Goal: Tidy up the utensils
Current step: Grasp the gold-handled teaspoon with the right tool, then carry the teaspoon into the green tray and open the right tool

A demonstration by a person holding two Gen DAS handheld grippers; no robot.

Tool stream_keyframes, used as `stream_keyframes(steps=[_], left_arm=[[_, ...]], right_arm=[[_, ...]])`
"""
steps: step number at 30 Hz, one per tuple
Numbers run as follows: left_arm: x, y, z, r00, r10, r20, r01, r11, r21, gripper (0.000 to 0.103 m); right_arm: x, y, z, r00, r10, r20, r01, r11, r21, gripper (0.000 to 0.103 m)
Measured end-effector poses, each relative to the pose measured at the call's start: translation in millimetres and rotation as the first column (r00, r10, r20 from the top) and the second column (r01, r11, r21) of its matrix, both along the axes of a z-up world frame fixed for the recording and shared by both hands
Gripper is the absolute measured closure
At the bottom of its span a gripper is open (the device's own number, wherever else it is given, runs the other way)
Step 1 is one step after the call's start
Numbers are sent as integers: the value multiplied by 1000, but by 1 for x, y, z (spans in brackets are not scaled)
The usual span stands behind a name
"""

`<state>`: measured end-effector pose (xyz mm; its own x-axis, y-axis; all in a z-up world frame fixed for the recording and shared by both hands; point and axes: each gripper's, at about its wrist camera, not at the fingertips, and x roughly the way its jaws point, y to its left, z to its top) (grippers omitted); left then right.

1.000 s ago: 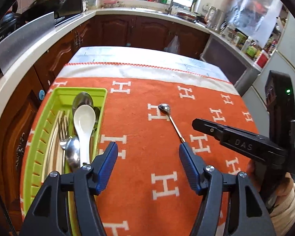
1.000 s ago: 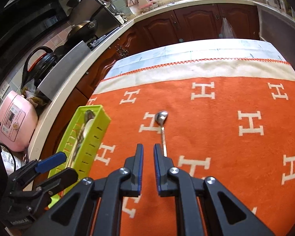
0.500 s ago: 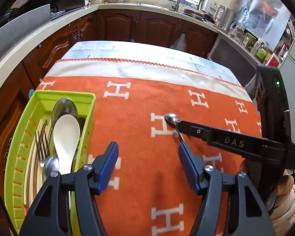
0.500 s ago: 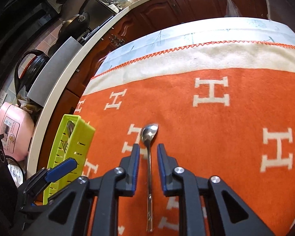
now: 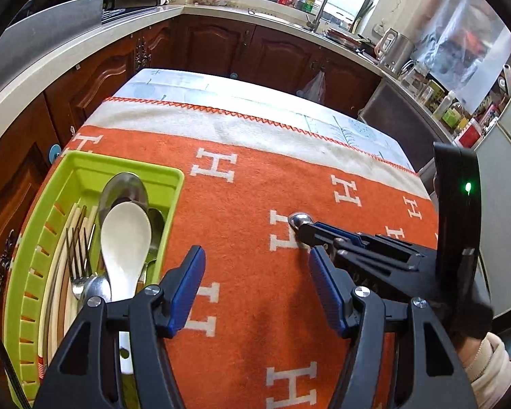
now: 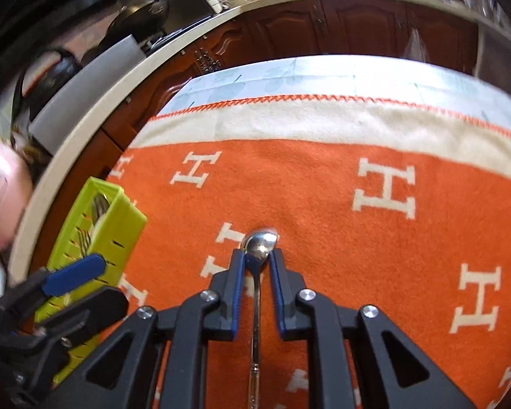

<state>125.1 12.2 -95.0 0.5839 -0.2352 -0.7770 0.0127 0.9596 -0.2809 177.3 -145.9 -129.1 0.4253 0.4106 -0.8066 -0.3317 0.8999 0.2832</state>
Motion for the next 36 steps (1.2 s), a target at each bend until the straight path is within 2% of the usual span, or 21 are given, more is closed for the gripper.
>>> stream_keyframes(steps=[4, 8, 15, 18, 23, 26, 31, 33, 36], left_arm=[[-4, 6, 4, 1000, 10, 15, -10, 1000, 3, 41], [-7, 10, 7, 1000, 16, 21, -16, 1000, -3, 41], [-11, 15, 8, 999, 17, 28, -17, 1000, -14, 41], [-14, 17, 10, 999, 23, 35, -23, 1000, -11, 41], [-20, 27, 15, 999, 44, 8, -44, 999, 6, 41], [-27, 37, 25, 998, 67, -13, -66, 995, 68, 41], [-58, 69, 50, 989, 145, 14, -144, 966, 215, 41], [-71, 85, 55, 984, 179, 5, -175, 954, 242, 41], [-89, 108, 57, 975, 223, -19, -212, 946, 244, 41]], right_arm=[[-11, 7, 5, 998, 32, 63, -29, 999, -46, 99], [-19, 14, 6, 993, 61, 100, -51, 994, -101, 99], [-10, 20, 2, 995, 91, 29, -89, 993, -73, 98], [-15, 31, 1, 991, 111, 68, -101, 986, -129, 98], [-18, 24, 8, 997, 71, 44, -68, 996, -55, 101], [-26, 21, 26, 997, 58, 47, -59, 998, 8, 101], [-50, 33, 69, 995, 77, 60, -84, 988, 128, 101], [-62, 48, 82, 994, 95, 56, -103, 980, 169, 101], [-77, 74, 91, 993, 115, 37, -120, 968, 221, 101]])
